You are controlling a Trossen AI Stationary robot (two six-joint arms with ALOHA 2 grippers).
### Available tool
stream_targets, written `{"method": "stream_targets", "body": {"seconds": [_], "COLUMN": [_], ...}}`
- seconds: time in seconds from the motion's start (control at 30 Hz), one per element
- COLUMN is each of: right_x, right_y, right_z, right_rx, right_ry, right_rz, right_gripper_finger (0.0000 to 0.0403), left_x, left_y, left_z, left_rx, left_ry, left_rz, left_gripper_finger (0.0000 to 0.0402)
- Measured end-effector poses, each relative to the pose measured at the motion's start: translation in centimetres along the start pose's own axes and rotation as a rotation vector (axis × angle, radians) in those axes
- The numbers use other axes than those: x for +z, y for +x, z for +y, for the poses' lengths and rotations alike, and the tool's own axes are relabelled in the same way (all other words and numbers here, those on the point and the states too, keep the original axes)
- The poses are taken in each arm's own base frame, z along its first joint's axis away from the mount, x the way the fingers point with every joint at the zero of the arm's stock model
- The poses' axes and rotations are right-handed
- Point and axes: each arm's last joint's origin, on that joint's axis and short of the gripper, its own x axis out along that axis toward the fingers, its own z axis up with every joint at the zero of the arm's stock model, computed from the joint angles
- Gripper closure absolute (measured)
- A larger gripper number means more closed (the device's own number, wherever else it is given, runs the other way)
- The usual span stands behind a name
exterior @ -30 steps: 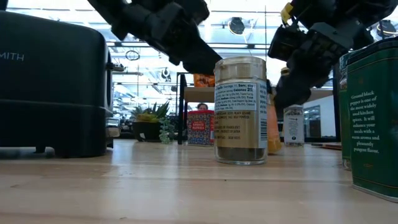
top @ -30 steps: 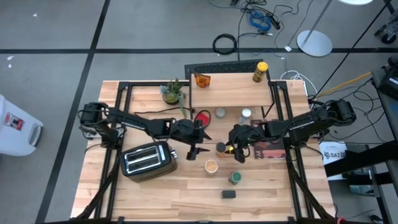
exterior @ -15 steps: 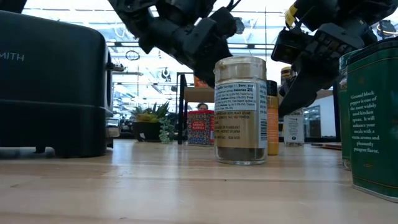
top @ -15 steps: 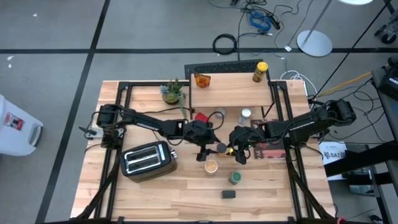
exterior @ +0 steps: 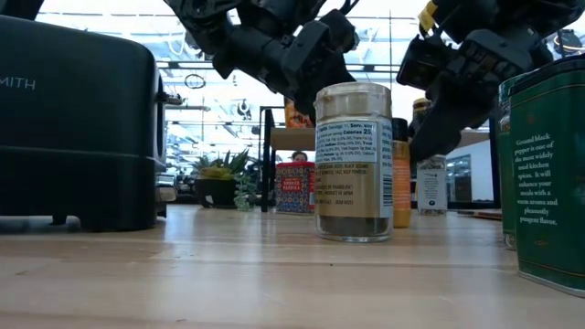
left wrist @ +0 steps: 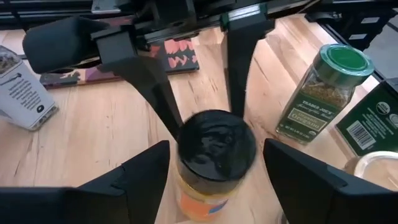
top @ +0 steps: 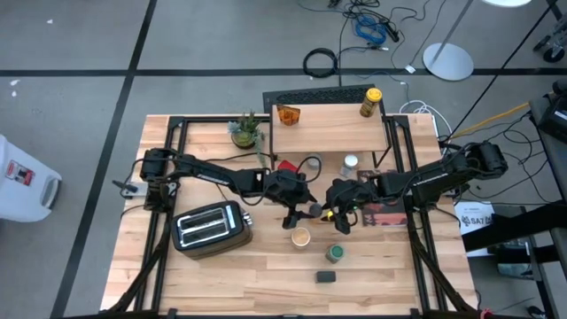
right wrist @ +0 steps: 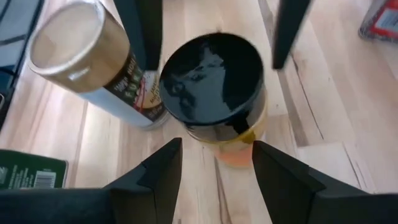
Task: Shelf spices
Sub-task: Put the black seasoning bottle on the shelf
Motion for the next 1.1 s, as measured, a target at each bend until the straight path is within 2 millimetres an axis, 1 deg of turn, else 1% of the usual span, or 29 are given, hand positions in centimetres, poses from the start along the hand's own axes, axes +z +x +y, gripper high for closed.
{"method": "stream_targets", "body": {"seconds": [0.1,0.23,0.33,0.47,0.63,0.9,1.0,1.1], "right_x": [0.3,0.4,0.4,0.4,0.4,0.3,0.3,0.3], "right_y": [0.0,0.0,0.0,0.0,0.0,0.0,0.0,0.0], "right_z": [0.1,0.1,0.1,0.1,0.0,0.0,0.0,0.0], "right_rx": [0.012,0.008,0.007,0.005,0.001,-0.002,-0.017,-0.020], "right_ry": [-0.008,-0.009,-0.009,-0.005,0.000,0.005,0.004,0.002], "right_rz": [-0.035,-0.035,-0.035,-0.036,-0.039,-0.029,-0.034,-0.033], "right_gripper_finger": [0.0220,0.0220,0.0220,0.0220,0.0220,0.0220,0.0220,0.0220], "left_x": [-0.1,0.0,-0.1,-0.6,-1.4,-1.3,-1.2,-1.3], "left_y": [0.1,0.1,0.1,0.4,1.3,1.4,1.4,1.4], "left_z": [0.0,0.0,0.0,0.1,0.2,0.2,0.2,0.2], "left_rx": [0.001,0.000,0.000,-0.002,-0.004,-0.004,-0.004,-0.004], "left_ry": [-0.023,-0.023,-0.024,-0.030,-0.051,-0.051,-0.040,-0.029], "left_rz": [0.001,-0.004,0.001,0.021,0.033,0.025,0.024,0.025], "left_gripper_finger": [0.0101,0.0058,0.0044,0.0047,0.0052,0.0056,0.0077,0.0110]}}
